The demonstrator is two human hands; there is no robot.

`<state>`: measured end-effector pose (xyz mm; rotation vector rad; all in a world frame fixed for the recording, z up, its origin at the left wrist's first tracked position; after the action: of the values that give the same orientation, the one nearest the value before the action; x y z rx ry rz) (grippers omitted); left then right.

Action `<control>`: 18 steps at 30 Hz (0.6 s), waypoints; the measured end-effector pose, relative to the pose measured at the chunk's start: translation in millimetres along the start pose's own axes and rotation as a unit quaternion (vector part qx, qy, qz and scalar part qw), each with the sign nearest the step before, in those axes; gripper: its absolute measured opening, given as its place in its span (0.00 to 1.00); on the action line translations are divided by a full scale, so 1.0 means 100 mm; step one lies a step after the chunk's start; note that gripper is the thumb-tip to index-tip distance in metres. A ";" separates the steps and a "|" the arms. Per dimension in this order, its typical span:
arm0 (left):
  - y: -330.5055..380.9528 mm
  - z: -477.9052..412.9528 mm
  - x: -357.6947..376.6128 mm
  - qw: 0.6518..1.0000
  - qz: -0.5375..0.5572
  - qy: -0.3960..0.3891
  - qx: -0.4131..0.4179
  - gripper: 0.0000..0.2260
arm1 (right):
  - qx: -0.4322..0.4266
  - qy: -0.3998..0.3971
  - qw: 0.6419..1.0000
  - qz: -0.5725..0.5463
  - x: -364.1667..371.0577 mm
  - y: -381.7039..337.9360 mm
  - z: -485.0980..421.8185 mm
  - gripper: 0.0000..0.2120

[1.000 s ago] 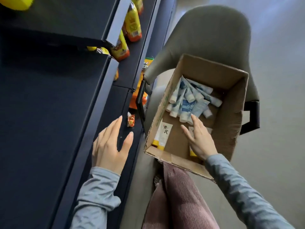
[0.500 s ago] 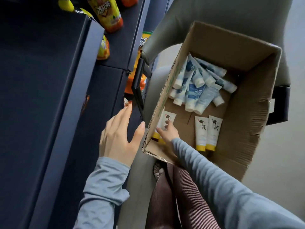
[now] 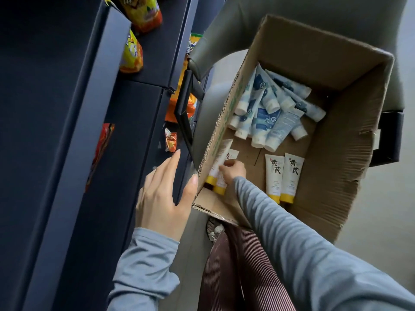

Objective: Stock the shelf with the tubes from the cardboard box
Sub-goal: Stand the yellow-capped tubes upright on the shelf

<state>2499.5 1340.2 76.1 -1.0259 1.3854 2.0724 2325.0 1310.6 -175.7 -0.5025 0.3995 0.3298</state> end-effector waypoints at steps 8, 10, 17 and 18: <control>0.05 0.02 0.15 1.000 0.009 -0.013 0.001 0.33 | -0.003 0.005 0.996 -0.087 -0.02 -0.08 -0.11 0.21; 0.05 0.03 0.18 1.000 0.011 -0.016 0.006 0.33 | -0.020 -0.008 0.999 -0.048 0.08 -0.21 -0.13 0.20; 0.03 0.02 0.18 1.000 0.020 -0.013 0.012 0.32 | 0.010 0.003 0.996 -0.093 0.05 -0.14 -0.25 0.17; 0.01 0.00 0.17 1.000 0.020 -0.012 0.008 0.32 | 0.010 -0.003 0.992 -0.128 0.02 -0.13 -0.23 0.18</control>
<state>2487.6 1339.3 63.6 -0.9717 1.4201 2.0908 2325.0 1288.4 -190.2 -0.5267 0.3273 0.0805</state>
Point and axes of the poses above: each hand's wrist, its own z-axis away from the middle knuckle, its own x-axis out of the palm, y = z × x, the point moved 9 cm from there along -z, towards the middle knuckle, and after that the axes turned 5 degrees about y, right-handed, at the moved point
